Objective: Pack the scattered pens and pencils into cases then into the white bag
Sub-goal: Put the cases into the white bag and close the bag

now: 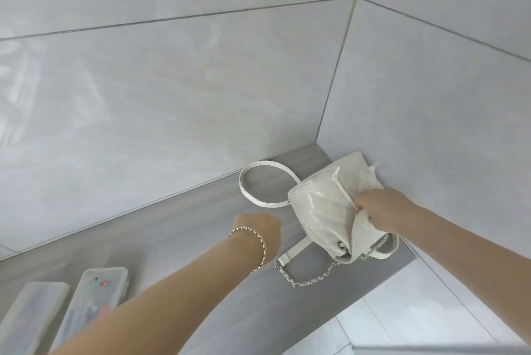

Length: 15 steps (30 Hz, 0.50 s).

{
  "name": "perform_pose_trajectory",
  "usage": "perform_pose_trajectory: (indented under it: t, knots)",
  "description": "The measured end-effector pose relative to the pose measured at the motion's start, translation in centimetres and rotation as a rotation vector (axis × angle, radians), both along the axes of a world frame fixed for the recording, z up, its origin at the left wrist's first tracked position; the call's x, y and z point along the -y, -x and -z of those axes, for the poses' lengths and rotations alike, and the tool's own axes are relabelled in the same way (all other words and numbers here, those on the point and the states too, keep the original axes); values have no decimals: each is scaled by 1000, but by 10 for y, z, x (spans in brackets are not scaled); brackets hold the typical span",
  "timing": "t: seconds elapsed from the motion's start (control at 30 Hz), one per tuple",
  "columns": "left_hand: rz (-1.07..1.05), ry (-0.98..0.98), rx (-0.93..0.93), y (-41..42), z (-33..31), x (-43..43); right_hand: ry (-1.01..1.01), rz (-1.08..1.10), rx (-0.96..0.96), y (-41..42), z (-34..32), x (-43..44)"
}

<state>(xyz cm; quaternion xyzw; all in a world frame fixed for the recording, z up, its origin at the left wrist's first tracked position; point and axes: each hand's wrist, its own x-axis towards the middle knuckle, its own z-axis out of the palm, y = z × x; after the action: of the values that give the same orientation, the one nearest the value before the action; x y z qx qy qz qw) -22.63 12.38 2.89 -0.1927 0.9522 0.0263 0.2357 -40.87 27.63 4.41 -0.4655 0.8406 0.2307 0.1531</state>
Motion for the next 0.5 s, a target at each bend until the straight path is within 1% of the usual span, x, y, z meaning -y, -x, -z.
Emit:
perform_pose_trajectory:
  t: [0.13, 0.23, 0.3, 0.37, 0.43, 0.5]
  knots:
    - [-84, -92, -80, -5, -5, -4, 123, 73, 108, 1, -11, 2]
    - [-99, -111, -225, -9, -14, -8, 196, -83, 78, -8, -26, 13]
    - [-91, -131, -386, -14, -21, -11, 247, -236, 84, -27, -36, 26]
    - [-121, -200, -530, -22, -31, -13, 338, -291, 187, -50, -50, 39]
    - [-189, -243, -608, -35, -39, -13, 419, -240, 343, -76, -63, 55]
    - [-346, -329, -687, -52, -42, -8, 480, -170, 498, -99, -70, 71]
